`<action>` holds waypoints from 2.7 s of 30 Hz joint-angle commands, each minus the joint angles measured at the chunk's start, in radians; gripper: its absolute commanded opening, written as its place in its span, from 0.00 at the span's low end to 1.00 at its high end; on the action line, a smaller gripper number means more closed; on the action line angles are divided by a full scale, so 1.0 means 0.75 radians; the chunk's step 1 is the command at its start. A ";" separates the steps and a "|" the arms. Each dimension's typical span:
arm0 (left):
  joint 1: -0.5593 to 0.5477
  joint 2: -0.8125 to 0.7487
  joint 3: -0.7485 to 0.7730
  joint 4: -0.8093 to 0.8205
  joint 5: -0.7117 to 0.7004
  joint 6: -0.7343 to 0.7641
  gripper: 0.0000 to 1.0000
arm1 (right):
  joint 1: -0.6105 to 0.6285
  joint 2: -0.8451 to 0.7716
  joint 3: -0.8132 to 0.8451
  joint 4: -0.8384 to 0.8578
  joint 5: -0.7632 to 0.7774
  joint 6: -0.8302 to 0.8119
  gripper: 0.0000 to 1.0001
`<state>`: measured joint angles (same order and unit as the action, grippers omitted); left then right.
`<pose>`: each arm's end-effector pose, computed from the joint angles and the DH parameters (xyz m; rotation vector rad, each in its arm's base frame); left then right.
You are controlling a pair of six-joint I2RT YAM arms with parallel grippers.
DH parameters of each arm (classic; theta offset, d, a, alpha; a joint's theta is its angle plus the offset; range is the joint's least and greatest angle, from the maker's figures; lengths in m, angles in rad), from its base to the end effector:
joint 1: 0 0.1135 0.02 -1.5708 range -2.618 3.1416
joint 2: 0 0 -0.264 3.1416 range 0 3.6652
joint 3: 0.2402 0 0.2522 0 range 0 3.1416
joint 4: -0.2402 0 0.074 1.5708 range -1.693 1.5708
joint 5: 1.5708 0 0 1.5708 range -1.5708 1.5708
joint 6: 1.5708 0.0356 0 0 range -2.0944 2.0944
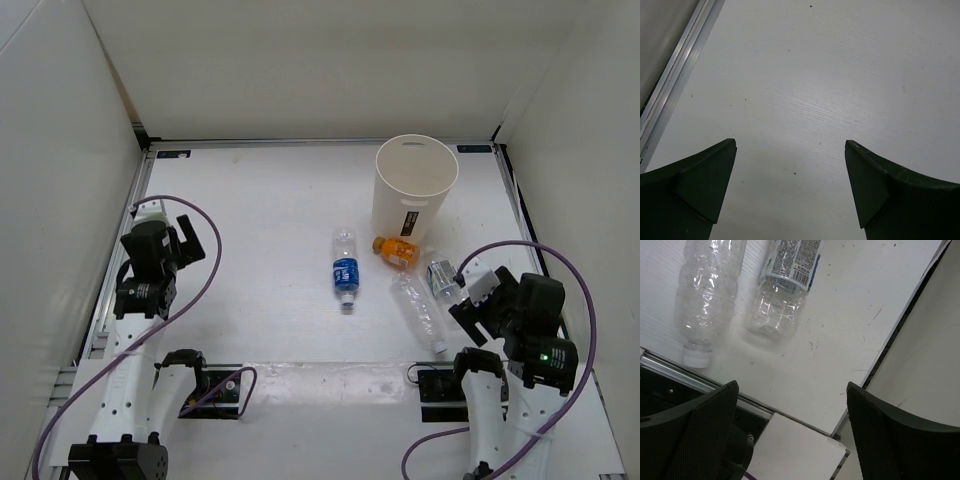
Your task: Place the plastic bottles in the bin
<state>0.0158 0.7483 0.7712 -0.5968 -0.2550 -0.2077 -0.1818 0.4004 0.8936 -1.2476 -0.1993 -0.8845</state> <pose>0.1610 0.0115 0.2998 -0.3839 2.0932 0.1602 0.0441 -0.0010 0.3106 -0.8945 2.1483 -0.3109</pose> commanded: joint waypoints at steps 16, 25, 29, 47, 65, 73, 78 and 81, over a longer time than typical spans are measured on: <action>0.001 0.146 -0.008 0.123 -0.106 -0.034 1.00 | -0.024 0.547 0.009 0.095 -0.108 0.007 0.90; 0.003 0.242 0.037 0.139 -0.100 -0.081 1.00 | -0.034 0.863 0.044 0.293 -0.221 0.160 0.90; 0.005 0.252 0.060 0.117 -0.100 -0.085 1.00 | -0.069 0.983 0.015 0.352 -0.246 0.216 0.90; 0.014 0.293 0.095 0.049 -0.104 -0.161 1.00 | 0.026 1.319 -0.003 0.545 -0.070 0.465 0.90; 0.026 0.272 0.080 0.017 -0.118 -0.204 1.00 | 0.058 1.514 0.152 0.361 0.002 0.492 0.60; 0.026 0.232 0.048 0.000 -0.135 -0.216 1.00 | -0.046 1.489 0.158 0.275 -0.055 0.431 0.26; 0.028 0.211 0.035 -0.004 -0.141 -0.220 1.00 | -0.091 1.452 0.205 0.226 -0.084 0.406 0.10; 0.026 0.213 0.037 -0.004 -0.145 -0.220 1.00 | -0.134 1.420 0.275 0.193 -0.127 0.416 0.00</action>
<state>0.0307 0.9272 0.8062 -0.5884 -0.3416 -0.3641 -0.2596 1.5185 1.0203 -1.0527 -0.2428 -0.5602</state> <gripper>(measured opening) 0.998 0.644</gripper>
